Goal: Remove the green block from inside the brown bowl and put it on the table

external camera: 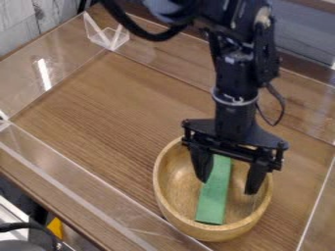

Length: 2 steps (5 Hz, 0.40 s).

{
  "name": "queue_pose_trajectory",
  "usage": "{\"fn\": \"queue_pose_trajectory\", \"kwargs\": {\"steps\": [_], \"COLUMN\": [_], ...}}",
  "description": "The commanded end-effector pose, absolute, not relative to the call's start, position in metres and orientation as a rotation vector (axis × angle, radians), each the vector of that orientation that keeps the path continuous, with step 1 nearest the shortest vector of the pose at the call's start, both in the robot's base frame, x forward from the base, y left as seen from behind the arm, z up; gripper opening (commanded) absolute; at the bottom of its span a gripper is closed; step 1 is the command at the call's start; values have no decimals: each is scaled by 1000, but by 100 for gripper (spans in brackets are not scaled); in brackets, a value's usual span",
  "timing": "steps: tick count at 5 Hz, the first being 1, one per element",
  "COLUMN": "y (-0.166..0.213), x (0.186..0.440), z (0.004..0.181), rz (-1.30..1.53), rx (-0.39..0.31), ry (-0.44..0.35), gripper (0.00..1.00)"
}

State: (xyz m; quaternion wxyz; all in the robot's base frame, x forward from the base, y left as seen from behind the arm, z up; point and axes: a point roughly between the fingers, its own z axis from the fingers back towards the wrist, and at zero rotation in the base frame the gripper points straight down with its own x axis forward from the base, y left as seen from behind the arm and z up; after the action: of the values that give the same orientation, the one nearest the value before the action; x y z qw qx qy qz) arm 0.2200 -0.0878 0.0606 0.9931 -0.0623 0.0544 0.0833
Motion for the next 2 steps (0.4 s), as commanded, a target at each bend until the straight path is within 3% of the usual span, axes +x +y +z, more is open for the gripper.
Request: {"fn": "queue_pose_trajectory", "kwargs": {"steps": [1,2], "y": [-95,-94], "x": [224,224], "z": [60,63], "rz": [175,202], "rx": [-137,-140], "ry": [78,76], "gripper": [100,100]}}
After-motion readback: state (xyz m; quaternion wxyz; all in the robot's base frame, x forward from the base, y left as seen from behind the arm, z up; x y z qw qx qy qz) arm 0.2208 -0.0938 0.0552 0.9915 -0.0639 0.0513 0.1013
